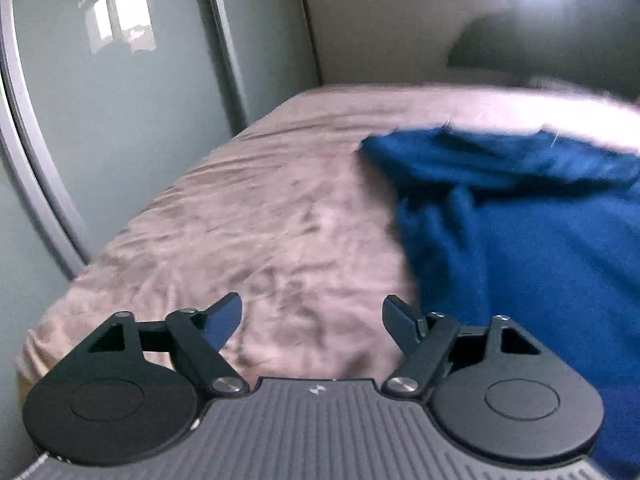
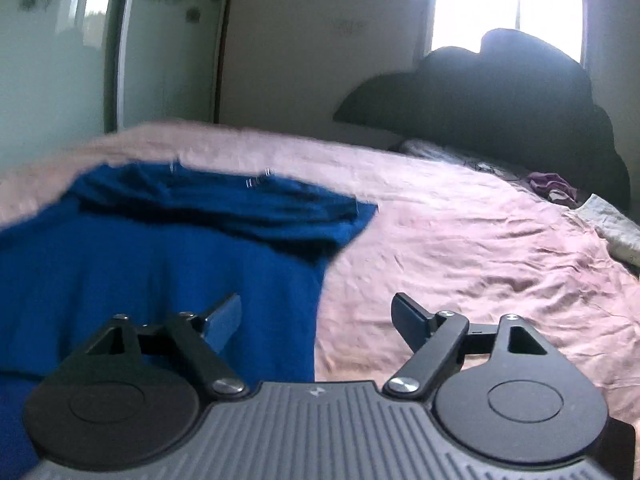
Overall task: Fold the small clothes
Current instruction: 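Move both grippers down along the folded sweater to its ribbed hem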
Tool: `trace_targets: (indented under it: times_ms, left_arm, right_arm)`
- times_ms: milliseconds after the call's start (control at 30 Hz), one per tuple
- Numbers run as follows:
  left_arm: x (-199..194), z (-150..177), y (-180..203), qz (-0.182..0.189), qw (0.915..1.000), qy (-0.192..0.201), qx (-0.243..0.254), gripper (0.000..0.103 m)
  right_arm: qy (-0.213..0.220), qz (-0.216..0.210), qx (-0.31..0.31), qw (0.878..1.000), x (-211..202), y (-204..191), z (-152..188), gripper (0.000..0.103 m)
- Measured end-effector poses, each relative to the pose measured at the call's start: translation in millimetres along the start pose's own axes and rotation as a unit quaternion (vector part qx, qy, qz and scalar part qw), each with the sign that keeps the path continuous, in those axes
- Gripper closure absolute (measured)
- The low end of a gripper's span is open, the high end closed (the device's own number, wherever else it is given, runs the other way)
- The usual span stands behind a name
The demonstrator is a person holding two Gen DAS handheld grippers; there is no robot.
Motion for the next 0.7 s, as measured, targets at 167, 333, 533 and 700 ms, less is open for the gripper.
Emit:
trace_targets:
  times_ms: [167,333,533,700]
  left_arm:
    - [-19.5,14.1,15.9,-0.026,0.9971,0.035,0.062,0.018]
    - [-38.7,6.1,-2.3,0.02,0.9982,0.041,0.039,0.014]
    - [-61.8,10.8,-4.5,0.12,0.9918,-0.003,0.043,0.013]
    - [-69.9,23.0,1.6,0.134,0.9885,-0.037,0.061,0.014]
  right_arm:
    - [-0.033,-0.061,0.05,0.996,9.3,2.0,15.8,0.02]
    - [-0.002,-0.098,0.097,0.991,-26.4,23.5,15.8,0.02]
    - [-0.067,-0.165,0.178,0.968,-40.0,41.7,26.2,0.02]
    - [-0.105,-0.193,0.142,0.965,-53.1,28.3,33.6,0.02]
Point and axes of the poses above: each gripper's, at about its wrist camera, not at the fingertips, and x roughly the way its jaws point, y to its right, z to its underside, the point moved 1 cm from there along x, roughly the way its jaws point, and after that the axes turned 11 degrees about -z, right-handed, at the moved point
